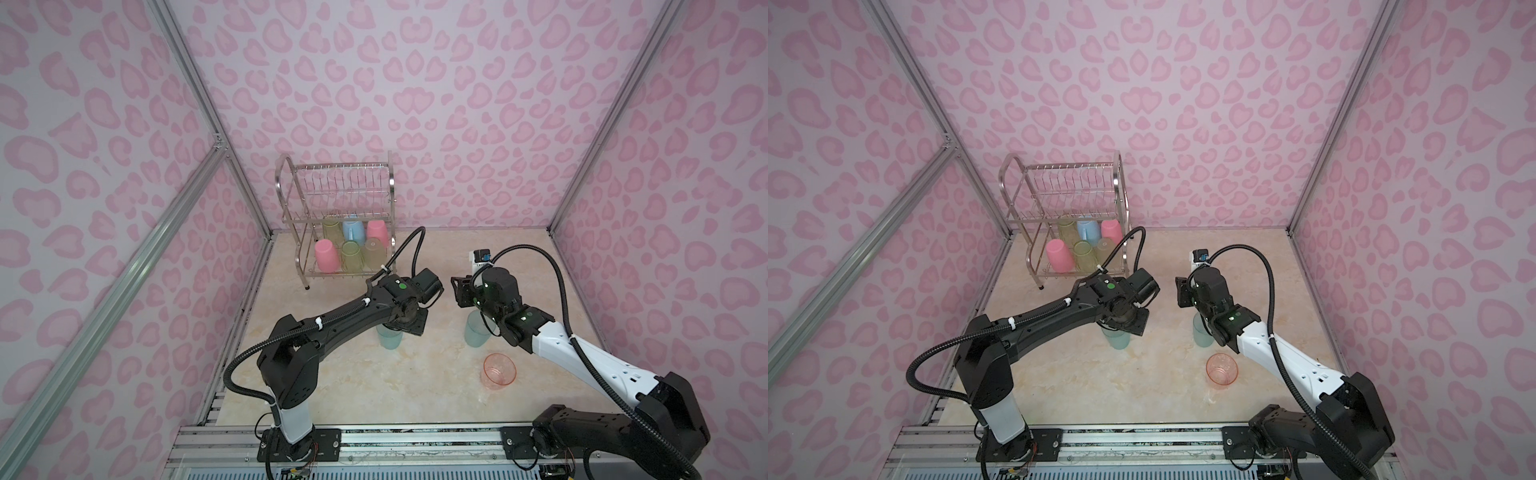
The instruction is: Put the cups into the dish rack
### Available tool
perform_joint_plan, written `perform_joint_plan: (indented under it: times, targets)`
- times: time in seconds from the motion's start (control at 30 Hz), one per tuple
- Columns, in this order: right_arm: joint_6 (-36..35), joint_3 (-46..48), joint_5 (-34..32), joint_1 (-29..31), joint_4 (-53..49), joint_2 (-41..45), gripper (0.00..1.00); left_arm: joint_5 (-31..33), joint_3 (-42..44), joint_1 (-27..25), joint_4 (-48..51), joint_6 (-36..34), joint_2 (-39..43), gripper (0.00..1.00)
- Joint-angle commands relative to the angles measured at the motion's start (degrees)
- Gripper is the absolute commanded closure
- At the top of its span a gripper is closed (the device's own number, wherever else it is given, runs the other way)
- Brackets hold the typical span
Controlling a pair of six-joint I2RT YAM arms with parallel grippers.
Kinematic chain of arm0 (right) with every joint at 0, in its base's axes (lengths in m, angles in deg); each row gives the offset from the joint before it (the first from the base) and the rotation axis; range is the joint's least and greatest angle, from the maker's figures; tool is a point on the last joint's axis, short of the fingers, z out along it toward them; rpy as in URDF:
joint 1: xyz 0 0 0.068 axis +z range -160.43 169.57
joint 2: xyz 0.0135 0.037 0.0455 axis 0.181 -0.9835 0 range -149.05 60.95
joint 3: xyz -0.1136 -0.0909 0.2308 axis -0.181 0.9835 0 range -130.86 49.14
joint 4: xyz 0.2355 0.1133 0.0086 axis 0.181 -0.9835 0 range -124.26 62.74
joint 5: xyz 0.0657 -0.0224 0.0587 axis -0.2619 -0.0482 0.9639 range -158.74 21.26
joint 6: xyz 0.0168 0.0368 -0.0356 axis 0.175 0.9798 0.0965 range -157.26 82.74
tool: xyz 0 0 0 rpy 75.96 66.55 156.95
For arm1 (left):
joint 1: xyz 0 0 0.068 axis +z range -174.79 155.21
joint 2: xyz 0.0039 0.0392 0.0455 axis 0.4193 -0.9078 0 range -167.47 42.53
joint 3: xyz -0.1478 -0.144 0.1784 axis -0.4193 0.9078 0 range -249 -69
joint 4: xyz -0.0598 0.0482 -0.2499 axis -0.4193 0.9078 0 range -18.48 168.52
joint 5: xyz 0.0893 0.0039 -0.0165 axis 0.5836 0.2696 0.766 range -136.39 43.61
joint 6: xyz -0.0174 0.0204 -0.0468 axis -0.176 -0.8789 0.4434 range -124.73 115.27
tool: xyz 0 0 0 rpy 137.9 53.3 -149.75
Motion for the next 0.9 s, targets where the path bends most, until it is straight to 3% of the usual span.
perform_joint_plan:
  times: [0.0,0.13,0.33,0.67,0.87]
  targets:
    - [-1.46,-0.06,-0.6,0.03,-0.41,0.1,0.52,1.73,-2.29,-0.01,2.44,-1.24,1.72,0.42]
    - [-4.0,0.21,2.5,0.7,0.57,-1.03,0.52,2.54,-4.02,0.22,3.89,-2.17,3.66,0.36]
    - [-6.76,-3.36,0.84,5.4,-2.88,-3.93,0.52,0.42,-2.18,3.9,2.39,-2.57,9.42,0.33]
    - [-7.99,-15.51,0.85,16.17,-13.91,-14.09,0.52,-4.99,13.38,18.56,-3.73,-1.43,22.24,0.33]
    - [-9.42,-24.13,5.61,19.45,-24.75,-21.23,0.52,-8.96,23.41,27.08,-9.08,-0.83,26.73,0.33]
